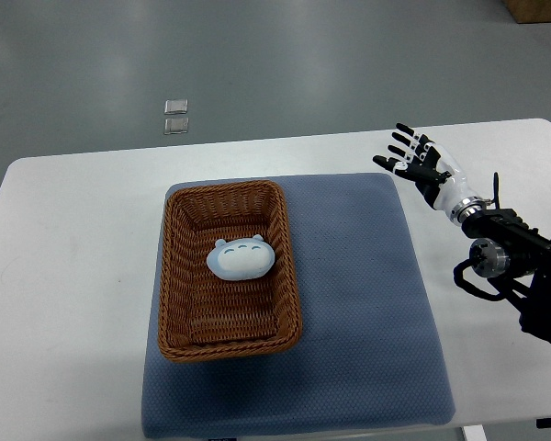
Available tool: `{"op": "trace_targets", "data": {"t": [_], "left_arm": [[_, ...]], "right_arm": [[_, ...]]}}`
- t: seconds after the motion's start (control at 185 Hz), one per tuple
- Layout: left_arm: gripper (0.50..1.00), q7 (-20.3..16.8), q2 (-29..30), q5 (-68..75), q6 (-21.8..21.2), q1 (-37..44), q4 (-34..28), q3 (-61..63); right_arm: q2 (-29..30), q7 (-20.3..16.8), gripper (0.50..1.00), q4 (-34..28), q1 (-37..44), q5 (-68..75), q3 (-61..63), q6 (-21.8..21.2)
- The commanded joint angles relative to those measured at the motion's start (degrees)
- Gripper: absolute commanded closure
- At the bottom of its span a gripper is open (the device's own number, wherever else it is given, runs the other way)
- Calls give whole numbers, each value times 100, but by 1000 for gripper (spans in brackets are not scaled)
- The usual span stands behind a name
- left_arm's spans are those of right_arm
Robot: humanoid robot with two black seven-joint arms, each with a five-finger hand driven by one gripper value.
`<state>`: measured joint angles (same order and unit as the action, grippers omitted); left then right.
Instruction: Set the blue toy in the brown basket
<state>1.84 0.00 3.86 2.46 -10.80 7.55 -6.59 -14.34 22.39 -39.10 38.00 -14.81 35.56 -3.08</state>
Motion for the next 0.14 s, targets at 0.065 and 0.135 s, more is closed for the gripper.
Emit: {"op": "trace_targets", "data": {"t": [0.065,0.135], "left_arm": [[500,0,0,1,0,-27,0,0],[500,0,0,1,0,-36,0,-9]], "right_arm": [[45,47,615,8,-47,13,21,62],[45,64,615,8,-47,13,30,62]]}}
